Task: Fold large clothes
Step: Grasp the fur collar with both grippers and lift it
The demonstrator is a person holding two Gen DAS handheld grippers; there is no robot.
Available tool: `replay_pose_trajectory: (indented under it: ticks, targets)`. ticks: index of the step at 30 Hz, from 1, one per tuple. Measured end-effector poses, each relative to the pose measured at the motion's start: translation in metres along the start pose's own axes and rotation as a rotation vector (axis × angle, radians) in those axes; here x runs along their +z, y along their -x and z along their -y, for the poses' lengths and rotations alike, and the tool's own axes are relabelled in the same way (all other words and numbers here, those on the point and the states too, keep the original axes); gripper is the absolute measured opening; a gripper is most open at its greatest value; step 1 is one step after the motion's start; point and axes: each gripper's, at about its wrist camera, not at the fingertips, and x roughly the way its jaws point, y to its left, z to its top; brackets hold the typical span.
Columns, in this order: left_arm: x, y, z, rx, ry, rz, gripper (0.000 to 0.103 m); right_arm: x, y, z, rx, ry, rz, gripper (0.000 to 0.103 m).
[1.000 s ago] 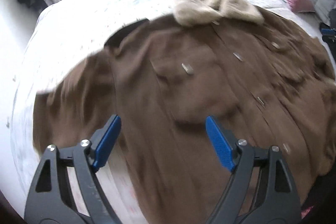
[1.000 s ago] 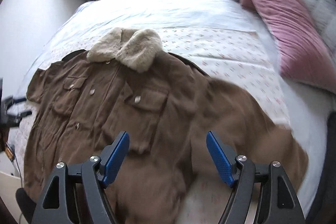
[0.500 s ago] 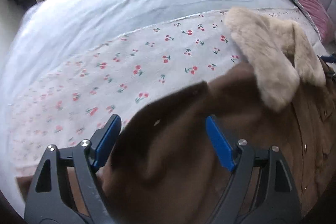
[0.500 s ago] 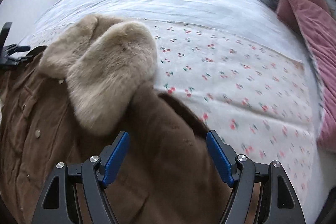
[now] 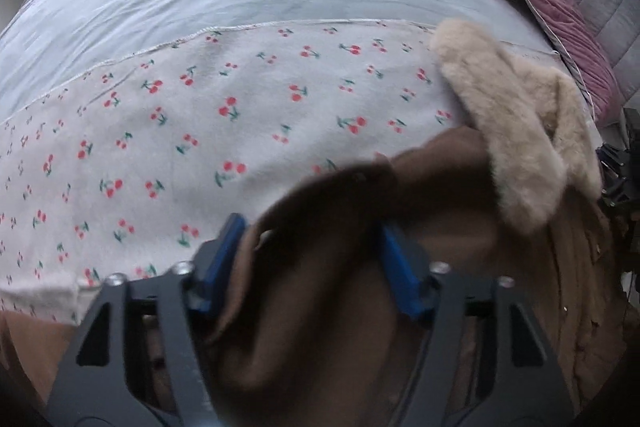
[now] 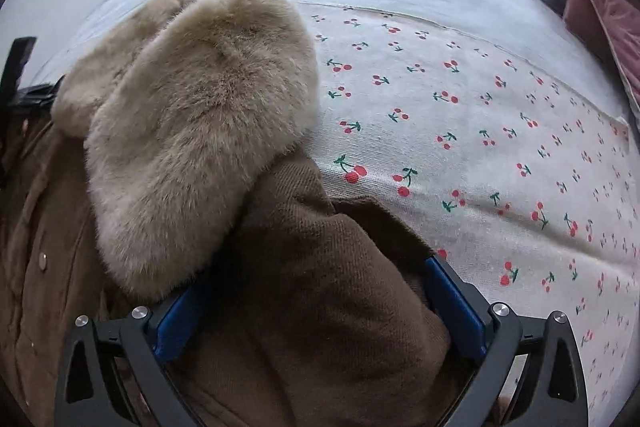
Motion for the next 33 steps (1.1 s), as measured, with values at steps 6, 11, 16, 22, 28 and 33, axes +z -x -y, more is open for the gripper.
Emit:
replay_pose_trajectory:
  ticks: [6, 11, 16, 22, 28, 33]
  targets:
    - [-0.003, 0.011, -0.003, -0.015, 0.103, 0.006, 0.016, -0.009, 0.021, -0.007, 0.078, -0.123, 0.045, 0.016]
    - [-0.006, 0.032, 0.007, 0.081, 0.157, 0.143, 0.012, 0.0, 0.035, -0.04, -0.122, -0.112, 0.118, 0.009]
    - [-0.011, 0.067, -0.005, 0.133, 0.247, 0.305, 0.012, 0.029, 0.065, -0.071, -0.241, -0.086, 0.263, 0.008]
    - [-0.026, 0.106, -0.02, 0.254, 0.346, 0.539, 0.013, 0.056, 0.092, -0.101, -0.267, -0.064, 0.497, 0.008]
    - [-0.018, 0.025, -0.043, 0.365, 0.348, 0.156, 0.031, 0.082, 0.0, -0.09, -0.228, -0.193, 0.179, 0.023]
    - [-0.02, 0.036, -0.028, 0.403, 0.264, 0.186, 0.07, 0.074, -0.009, -0.082, -0.243, -0.179, 0.119, 0.059]
